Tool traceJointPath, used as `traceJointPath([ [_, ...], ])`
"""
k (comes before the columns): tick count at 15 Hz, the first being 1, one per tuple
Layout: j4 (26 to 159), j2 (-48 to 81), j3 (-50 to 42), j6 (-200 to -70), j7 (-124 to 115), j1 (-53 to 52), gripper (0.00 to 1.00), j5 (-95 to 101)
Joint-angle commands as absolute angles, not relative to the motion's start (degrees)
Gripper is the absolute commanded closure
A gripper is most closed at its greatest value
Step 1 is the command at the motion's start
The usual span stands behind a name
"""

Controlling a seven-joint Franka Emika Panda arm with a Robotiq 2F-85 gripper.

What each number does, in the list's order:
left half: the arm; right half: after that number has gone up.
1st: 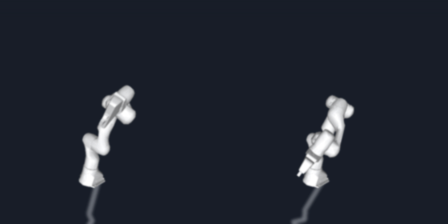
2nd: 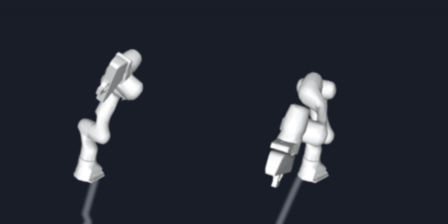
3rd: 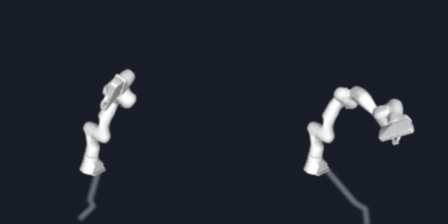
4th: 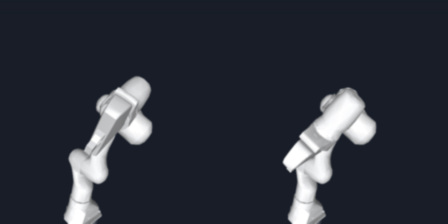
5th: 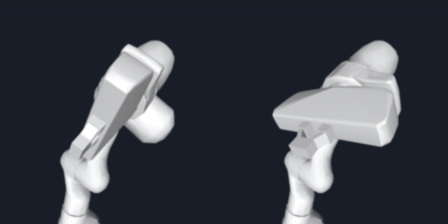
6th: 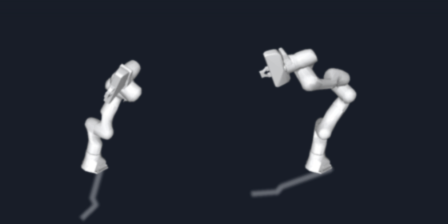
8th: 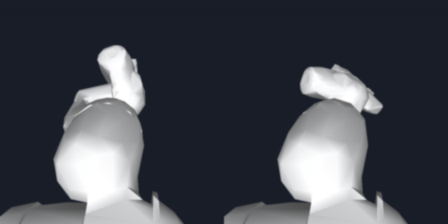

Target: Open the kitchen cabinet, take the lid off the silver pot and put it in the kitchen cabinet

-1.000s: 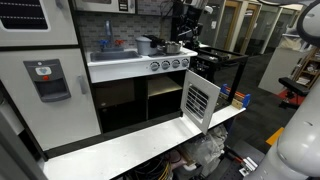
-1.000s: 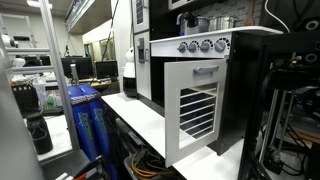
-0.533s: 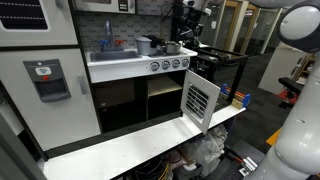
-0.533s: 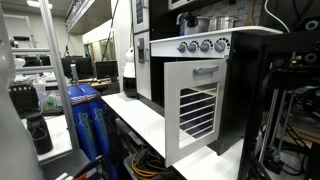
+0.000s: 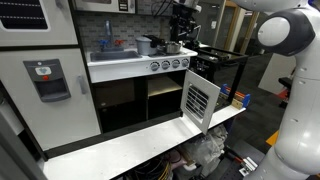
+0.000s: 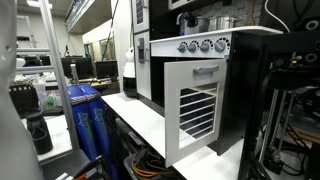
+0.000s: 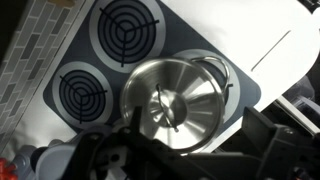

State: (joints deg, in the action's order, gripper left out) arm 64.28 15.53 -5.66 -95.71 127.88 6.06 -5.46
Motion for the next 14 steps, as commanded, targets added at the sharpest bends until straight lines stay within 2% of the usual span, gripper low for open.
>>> traceJointPath([
  [1,58.5,18.81,-5.16,-92.75,129.08,5.3,0.0,-4.46],
  [14,56.87,21.81,-5.37,-90.73,129.5,5.73,0.0,-5.2],
])
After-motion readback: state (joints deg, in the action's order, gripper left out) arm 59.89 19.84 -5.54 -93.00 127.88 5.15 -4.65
